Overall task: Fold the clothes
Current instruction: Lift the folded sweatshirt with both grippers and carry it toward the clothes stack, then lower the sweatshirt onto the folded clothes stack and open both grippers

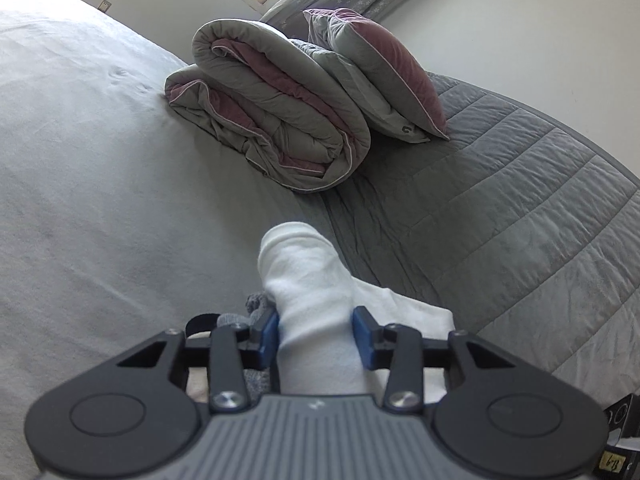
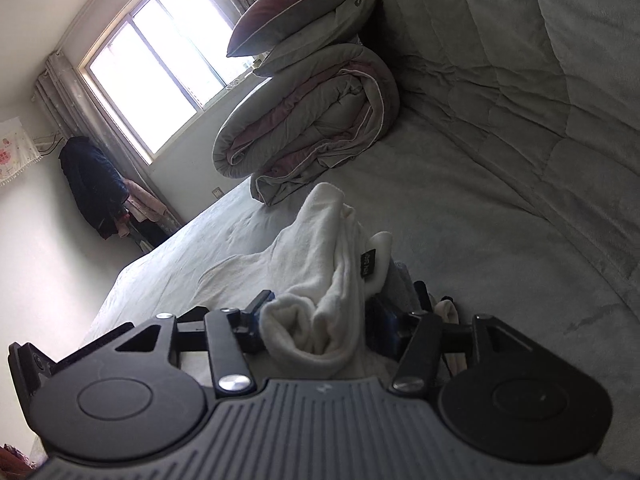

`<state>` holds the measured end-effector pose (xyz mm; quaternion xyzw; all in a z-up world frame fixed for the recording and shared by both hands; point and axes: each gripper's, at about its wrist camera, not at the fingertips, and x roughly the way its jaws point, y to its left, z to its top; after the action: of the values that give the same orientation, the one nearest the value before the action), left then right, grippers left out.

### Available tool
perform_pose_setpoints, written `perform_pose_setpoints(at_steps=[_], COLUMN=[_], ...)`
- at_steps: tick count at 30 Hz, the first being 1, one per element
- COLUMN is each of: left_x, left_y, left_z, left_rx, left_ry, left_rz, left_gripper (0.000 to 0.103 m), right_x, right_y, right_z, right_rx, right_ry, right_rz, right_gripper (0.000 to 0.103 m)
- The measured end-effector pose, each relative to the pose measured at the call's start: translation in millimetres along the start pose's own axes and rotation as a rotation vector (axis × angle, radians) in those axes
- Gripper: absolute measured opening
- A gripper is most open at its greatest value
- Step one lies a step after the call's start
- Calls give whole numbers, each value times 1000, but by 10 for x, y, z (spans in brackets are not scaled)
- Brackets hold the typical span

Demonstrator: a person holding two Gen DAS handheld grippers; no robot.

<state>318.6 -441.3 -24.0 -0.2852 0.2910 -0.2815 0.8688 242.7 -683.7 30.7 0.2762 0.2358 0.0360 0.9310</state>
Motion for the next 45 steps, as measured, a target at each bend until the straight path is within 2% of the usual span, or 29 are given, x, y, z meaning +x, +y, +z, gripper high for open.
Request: perform_pose_setpoints(at_steps=[2, 8, 10, 12, 14, 16, 20, 22, 24, 26, 28, 30, 32, 35, 39, 42, 44, 45], left_x=[-61, -208, -182, -133, -66, -42, -114, -210, -333, -487, -654, -821, -992, -1249, -1543, -1749, -1881, -1939], left_y=[-66, -238, -252, -236, -212, -195, -284, -370, -453, -525, -585, -638, -649, -667, -690, -688, -704, -716], left_z=[68, 217, 186, 109, -18, -106, -54, 8, 49, 76, 95, 97, 94, 54, -19, -56, -78, -91], left_rx=[32, 100, 116, 135, 161, 193, 211, 223, 247, 257, 266, 286, 292, 300, 360, 376, 387, 395], left_ry=[-24, -130, -114, -83, -43, -36, -23, -13, -9, 0, 18, 38, 60, 80, 107, 110, 110, 110], left_rz=[12, -11, -38, -52, -40, -24, 7, 37, 70, 103, 141, 188, 244, 308, 391, 427, 441, 447], left_gripper=[49, 49, 46, 41, 39, 39, 40, 43, 46, 52, 56, 63, 72, 82, 90, 99, 102, 102], right_x=[-45, -163, -145, -90, -13, 65, 25, -80, -190, -305, -447, -569, -673, -837, -1019, -1153, -1229, -1267], right_y=[37, 263, 325, 355, 347, 328, 389, 511, 637, 758, 912, 1051, 1162, 1299, 1471, 1568, 1614, 1637], right_z=[47, 191, 165, 96, 2, -96, -113, -76, -51, -53, -103, -166, -233, -347, -521, -669, -750, -786], right_rx=[-25, -137, -171, -203, -231, -265, -292, -307, -320, -329, -338, -342, -336, -338, -336, -317, -308, -305], right_ry=[-22, -127, -150, -154, -134, -103, -89, -97, -100, -99, -100, -91, -70, -49, -13, 13, 20, 19], right_rz=[-20, -60, -58, -56, -71, -118, -152, -164, -169, -175, -190, -209, -228, -252, -287, -310, -324, -333], right_gripper=[58, 56, 40, 30, 27, 23, 20, 30, 31, 35, 55, 61, 62, 70, 73, 75, 81, 88])
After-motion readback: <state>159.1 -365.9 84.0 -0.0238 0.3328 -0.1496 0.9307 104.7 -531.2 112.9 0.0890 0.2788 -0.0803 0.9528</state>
